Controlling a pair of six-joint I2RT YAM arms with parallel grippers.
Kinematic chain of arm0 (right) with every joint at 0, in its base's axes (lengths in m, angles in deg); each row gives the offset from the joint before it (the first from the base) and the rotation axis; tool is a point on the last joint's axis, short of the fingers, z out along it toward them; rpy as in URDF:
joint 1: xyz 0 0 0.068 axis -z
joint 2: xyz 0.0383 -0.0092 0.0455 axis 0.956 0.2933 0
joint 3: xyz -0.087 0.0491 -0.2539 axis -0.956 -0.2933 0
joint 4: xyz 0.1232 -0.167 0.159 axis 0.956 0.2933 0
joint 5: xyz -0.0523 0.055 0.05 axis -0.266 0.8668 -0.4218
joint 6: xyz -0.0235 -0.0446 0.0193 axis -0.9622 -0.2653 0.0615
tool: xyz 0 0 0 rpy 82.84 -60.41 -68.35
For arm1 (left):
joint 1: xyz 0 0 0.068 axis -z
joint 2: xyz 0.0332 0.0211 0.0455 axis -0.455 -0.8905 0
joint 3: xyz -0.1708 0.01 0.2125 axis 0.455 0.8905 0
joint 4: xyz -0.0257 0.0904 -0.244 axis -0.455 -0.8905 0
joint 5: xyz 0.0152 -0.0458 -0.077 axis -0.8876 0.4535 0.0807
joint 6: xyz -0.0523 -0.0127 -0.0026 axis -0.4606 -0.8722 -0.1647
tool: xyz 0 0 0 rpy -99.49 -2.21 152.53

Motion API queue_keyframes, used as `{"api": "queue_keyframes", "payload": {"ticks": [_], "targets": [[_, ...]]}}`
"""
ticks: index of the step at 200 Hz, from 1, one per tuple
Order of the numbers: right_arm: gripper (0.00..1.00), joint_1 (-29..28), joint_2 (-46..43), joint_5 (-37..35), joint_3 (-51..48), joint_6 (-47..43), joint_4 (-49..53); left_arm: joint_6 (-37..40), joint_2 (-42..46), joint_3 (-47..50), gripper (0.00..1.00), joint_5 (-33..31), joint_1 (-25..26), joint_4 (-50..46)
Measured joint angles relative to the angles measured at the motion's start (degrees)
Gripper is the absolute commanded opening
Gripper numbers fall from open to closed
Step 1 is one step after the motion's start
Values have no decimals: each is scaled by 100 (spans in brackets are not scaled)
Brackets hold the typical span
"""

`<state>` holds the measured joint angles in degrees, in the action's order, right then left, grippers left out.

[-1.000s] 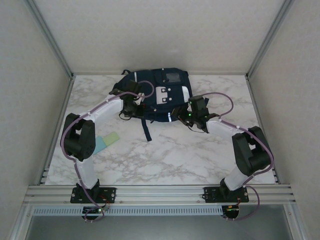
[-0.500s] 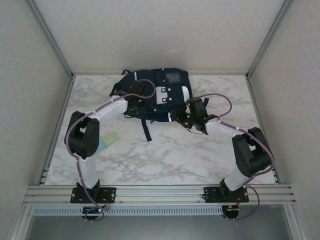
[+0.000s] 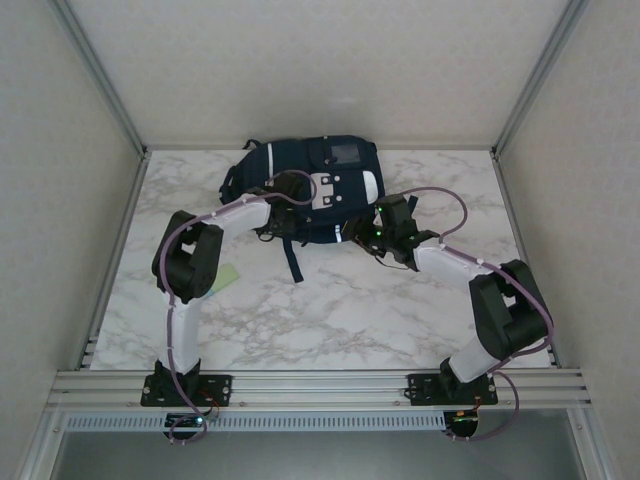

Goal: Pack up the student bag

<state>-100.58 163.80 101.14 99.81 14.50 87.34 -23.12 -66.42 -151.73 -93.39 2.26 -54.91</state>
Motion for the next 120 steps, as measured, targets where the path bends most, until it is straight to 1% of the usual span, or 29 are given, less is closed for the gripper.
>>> {"api": "queue_keyframes", "payload": {"ticks": [13, 27, 45, 61, 81, 103, 120], "targets": [[43, 0, -48, 0, -13, 0, 11, 4, 72, 39, 0, 66, 0, 2], [43, 0, -111, 0, -20, 2, 31, 17, 234, 120, 0, 299, -17, -4], [44, -13, -181, 2, -20, 2, 48, 81, 551, 188, 0, 809, -35, -48], [45, -46, -240, 4, -24, 13, 50, 114, 876, 188, 0, 1390, -55, -129], [51, -142, -330, 4, -98, 114, 39, 114, 1196, 188, 0, 2055, -20, -216], [56, -236, -363, 4, -184, 302, -22, 111, 1355, 188, 0, 2549, 125, -240], [65, -282, -365, 4, -245, 448, -142, 90, 1375, 188, 0, 2830, 297, -256]]}}
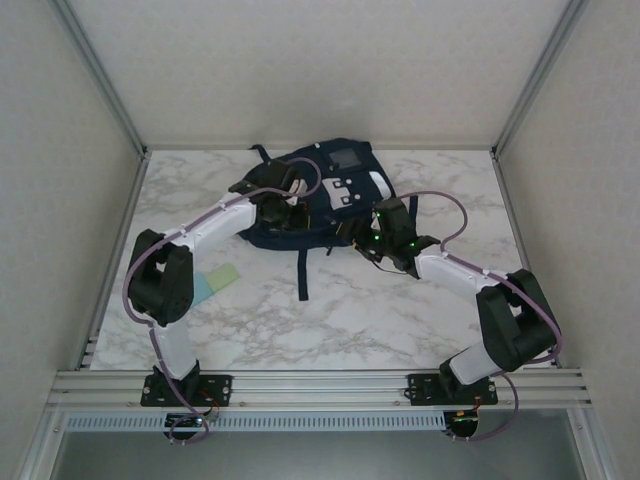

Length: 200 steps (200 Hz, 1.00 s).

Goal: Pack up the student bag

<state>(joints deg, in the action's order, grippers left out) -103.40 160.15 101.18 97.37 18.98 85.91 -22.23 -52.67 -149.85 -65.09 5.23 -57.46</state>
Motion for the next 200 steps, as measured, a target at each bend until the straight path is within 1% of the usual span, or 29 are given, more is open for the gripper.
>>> {"api": "queue_keyframes", "payload": {"ticks": [8, 26, 54, 74, 79, 84, 90, 95, 108, 114, 118, 141, 155, 200], "targets": [[70, -17, -2, 0, -28, 116, -74, -13, 0, 0, 0, 103, 83, -2], [75, -61, 0, 2, -61, 295, -216, -107, 0, -22, 0, 313, 232, -7], [77, -140, 157, 17, -138, 643, -649, -153, -17, -199, 0, 531, 341, -114], [76, -192, 452, 17, -212, 881, -1012, -155, -22, -256, 0, 619, 361, -201], [73, -199, 525, 9, -216, 938, -1078, -162, -24, -256, 0, 658, 348, -234], [67, -208, 612, -2, -219, 997, -1165, -170, -28, -256, 0, 675, 343, -258], [56, -212, 706, -11, -229, 1047, -1294, -173, -31, -256, 0, 684, 343, -282], [45, -216, 789, -44, -247, 1108, -1416, -173, -31, -256, 0, 734, 343, -289], [24, -245, 1003, -87, -319, 1274, -1812, -170, -31, -254, 0, 828, 361, -319], [12, -254, 1069, -116, -332, 1325, -1945, -168, -33, -251, 0, 857, 363, -365], [0, -267, 1113, -142, -334, 1320, -2002, -164, -33, -247, 0, 876, 365, -385], [0, -273, 1226, -186, -339, 1224, -2173, -74, -33, -225, 0, 846, 365, -507], [0, -256, 1222, -186, -339, 1012, -2120, 90, -31, -223, 0, 682, 365, -680], [0, -13, 817, -170, -339, -129, -1198, 654, 46, -101, 0, -37, 260, -1482]]}}
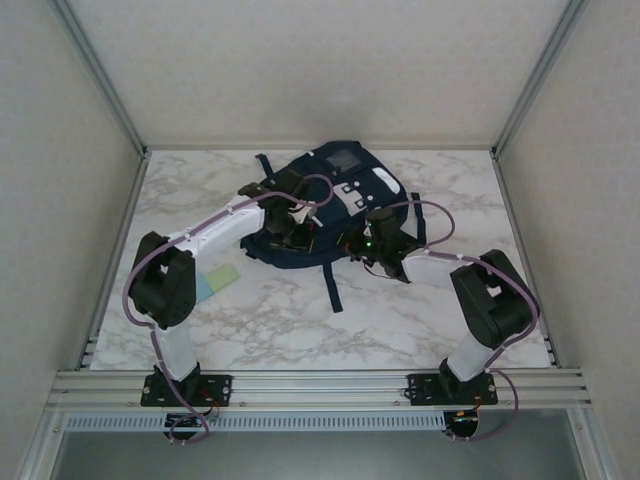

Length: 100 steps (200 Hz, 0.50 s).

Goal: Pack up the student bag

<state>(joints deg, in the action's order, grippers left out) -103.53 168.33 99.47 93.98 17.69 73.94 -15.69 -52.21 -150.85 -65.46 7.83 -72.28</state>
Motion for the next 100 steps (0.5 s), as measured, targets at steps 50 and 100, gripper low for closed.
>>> {"api": "queue_keyframes", "payload": {"ticks": [50, 100], "targets": [[0, 232, -140, 79, 2, -645, 413, 348, 31, 101, 0, -835, -354, -227], [0, 1158, -142, -435, 72, -1080, 994, 354, 131, 173, 0, -949, -501, -518]]}}
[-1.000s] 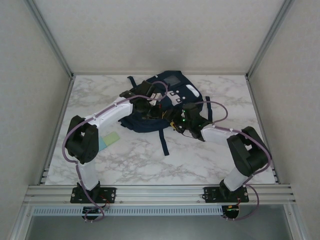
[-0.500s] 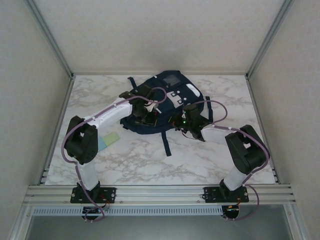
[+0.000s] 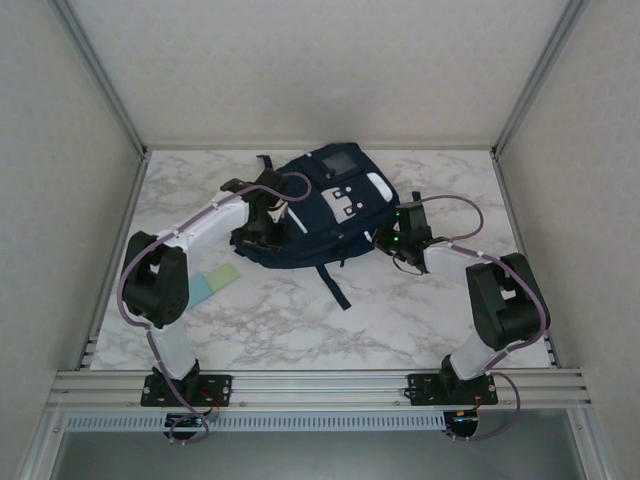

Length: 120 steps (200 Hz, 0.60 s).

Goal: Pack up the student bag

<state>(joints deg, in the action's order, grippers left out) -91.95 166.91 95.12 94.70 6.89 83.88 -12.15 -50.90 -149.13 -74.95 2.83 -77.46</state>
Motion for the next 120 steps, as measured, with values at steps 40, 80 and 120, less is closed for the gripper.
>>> {"api": "queue_keyframes", "payload": {"ticks": [40, 80, 120], "targets": [[43, 85, -201, 284, 313, -81, 385, -212, 39, -166, 0, 636, 562, 37], [59, 33, -1108, 815, 313, 293, 708, -391, -295, -852, 0, 1325, 1067, 133], [59, -144, -1421, 1252, 319, 841, 752, -463, -767, -1379, 0, 1718, 1460, 240]]}}
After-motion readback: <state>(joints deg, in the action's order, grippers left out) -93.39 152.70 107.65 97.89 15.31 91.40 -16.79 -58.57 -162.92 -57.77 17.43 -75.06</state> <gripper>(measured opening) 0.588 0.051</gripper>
